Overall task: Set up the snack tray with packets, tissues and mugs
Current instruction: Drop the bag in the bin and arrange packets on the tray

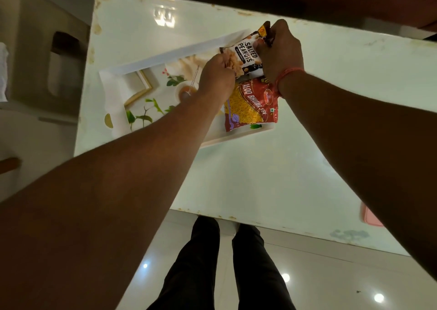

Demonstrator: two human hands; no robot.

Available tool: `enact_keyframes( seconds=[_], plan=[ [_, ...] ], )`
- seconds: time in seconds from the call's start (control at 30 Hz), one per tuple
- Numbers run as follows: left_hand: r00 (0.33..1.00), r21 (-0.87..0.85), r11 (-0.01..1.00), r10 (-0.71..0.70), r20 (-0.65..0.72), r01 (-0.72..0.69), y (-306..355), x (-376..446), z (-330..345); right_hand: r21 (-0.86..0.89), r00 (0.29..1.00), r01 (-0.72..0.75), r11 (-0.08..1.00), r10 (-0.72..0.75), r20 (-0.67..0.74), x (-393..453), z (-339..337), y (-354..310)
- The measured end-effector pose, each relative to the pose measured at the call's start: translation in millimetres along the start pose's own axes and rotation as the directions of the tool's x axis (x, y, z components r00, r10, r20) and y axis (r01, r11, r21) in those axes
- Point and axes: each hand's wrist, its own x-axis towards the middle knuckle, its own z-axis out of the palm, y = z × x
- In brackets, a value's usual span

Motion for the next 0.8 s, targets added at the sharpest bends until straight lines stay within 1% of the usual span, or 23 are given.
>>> enact_keyframes(
  seconds=[0.1,0.23,0.37,0.47,0.53,0.6,0.67,0.73,0.8],
  plan=[
    [1.0,0.051,0.999,-0.002,-0.009,0.003,-3.3,-1.7,-0.5,-0.028,0.998,0.024,0.999,-0.023,0.065,5.2,-0.3,0.8],
    [1.0,0.097,0.995,0.027,0.001,-0.027,-5.8,-8.6,-2.3,-0.039,0.992,0.029,0.999,-0.024,0.125,8.8,-1.2,8.0],
    [0.998,0.138,0.989,0.061,-0.01,-0.059,-8.8,-12.8,-3.4,-0.11,0.98,0.049,0.993,-0.027,0.196,8.7,-2.3,19.1],
    [0.993,0.165,0.981,0.111,-0.031,-0.104,-12.9,-13.3,-3.8,-0.144,0.984,0.04,0.989,-0.014,0.175,9.2,-10.1,26.2],
    [0.985,0.218,0.967,0.151,-0.082,-0.13,-20.2,-12.9,-7.4,-0.199,0.988,0.074,0.977,-0.045,0.148,6.8,-16.5,30.4],
    [0.96,0.325,0.918,0.266,-0.085,-0.226,-27.0,-16.3,-14.8,-0.289,0.983,0.149,0.946,-0.109,0.15,0.6,-21.1,32.0],
    [0.921,0.489,0.809,0.388,-0.03,-0.325,-33.5,-18.2,-24.7,-0.38,0.965,0.251,0.89,-0.2,0.168,-6.5,-22.7,30.7],
    [0.894,0.6,0.708,0.447,0.027,-0.372,-38.4,-18.9,-35.4,-0.441,0.939,0.344,0.829,-0.296,0.177,-13.4,-22.2,26.1],
    [0.88,0.692,0.614,0.471,0.064,-0.379,-44.5,-21.2,-47.7,-0.5,0.918,0.396,0.77,-0.33,0.218,-22.1,-18.8,19.2]
  ],
)
